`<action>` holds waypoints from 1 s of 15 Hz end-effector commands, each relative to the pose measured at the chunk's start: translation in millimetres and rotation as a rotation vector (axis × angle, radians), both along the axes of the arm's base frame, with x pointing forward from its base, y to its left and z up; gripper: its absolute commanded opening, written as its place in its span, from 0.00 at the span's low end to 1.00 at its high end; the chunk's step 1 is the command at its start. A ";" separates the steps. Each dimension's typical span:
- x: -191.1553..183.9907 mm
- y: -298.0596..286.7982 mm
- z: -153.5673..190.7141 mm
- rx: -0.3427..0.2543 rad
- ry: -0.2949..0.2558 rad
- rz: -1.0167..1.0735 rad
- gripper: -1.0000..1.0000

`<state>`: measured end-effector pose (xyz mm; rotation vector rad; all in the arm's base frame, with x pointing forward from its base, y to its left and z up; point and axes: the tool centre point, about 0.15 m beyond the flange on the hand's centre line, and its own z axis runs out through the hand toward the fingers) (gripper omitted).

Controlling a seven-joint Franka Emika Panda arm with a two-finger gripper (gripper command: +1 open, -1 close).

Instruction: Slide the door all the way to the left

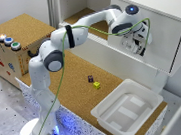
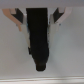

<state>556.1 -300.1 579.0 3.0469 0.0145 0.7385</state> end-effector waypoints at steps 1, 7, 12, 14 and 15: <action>21.9 54.7 -22.8 -0.093 -0.016 -0.043 0.00; 19.7 102.4 -47.5 -0.119 -0.019 -0.030 0.00; 14.0 142.6 -40.9 -0.115 -0.074 -0.022 0.00; 13.7 155.7 -38.9 -0.104 -0.082 -0.003 0.00; 13.7 165.3 -38.6 -0.098 -0.087 0.014 0.00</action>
